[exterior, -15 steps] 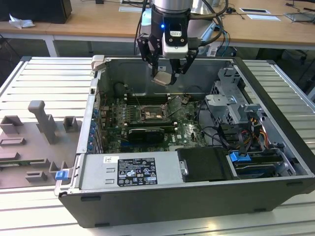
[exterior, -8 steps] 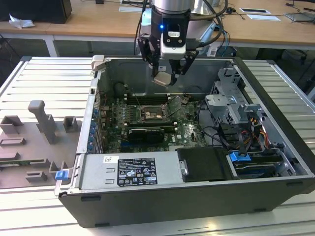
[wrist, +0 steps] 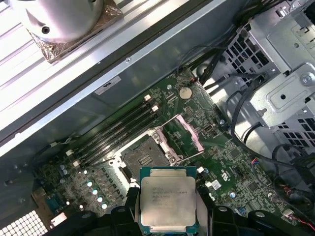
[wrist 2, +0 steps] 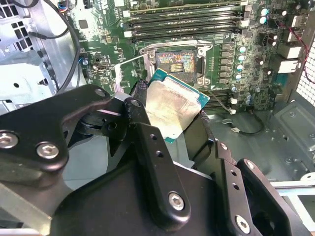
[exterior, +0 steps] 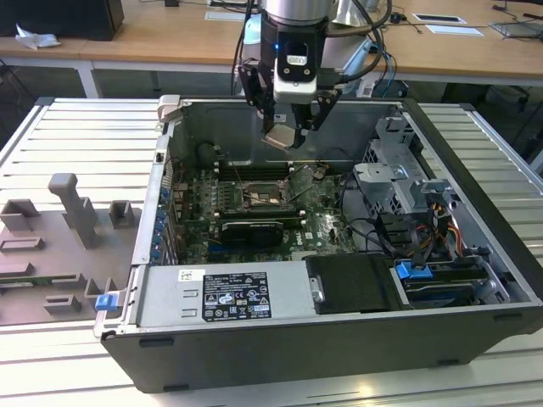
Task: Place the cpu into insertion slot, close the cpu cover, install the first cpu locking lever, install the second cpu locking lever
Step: 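Place the cpu into insertion slot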
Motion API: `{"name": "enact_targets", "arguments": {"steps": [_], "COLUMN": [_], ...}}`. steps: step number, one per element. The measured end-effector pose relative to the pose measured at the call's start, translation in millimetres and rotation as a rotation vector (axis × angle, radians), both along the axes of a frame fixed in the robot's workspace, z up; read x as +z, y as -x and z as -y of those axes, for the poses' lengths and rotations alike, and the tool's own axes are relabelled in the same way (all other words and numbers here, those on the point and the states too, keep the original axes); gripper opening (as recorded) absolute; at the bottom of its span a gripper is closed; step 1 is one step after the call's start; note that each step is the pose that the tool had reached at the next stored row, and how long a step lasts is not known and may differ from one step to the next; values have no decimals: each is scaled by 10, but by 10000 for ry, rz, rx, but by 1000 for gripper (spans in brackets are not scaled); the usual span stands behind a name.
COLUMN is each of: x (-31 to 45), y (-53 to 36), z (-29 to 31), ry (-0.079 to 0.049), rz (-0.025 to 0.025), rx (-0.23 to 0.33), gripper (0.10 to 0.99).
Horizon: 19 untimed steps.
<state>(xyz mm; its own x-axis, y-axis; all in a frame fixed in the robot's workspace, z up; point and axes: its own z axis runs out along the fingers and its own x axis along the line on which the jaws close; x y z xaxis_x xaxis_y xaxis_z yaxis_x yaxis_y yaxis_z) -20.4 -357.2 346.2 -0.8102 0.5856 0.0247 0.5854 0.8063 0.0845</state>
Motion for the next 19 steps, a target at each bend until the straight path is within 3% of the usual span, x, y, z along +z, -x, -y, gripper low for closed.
{"name": "enact_targets", "arguments": {"steps": [19], "x": [-33], "y": [0], "z": [0], "ry": [-1], "rz": [0], "rx": [-1149], "gripper": [541]}}
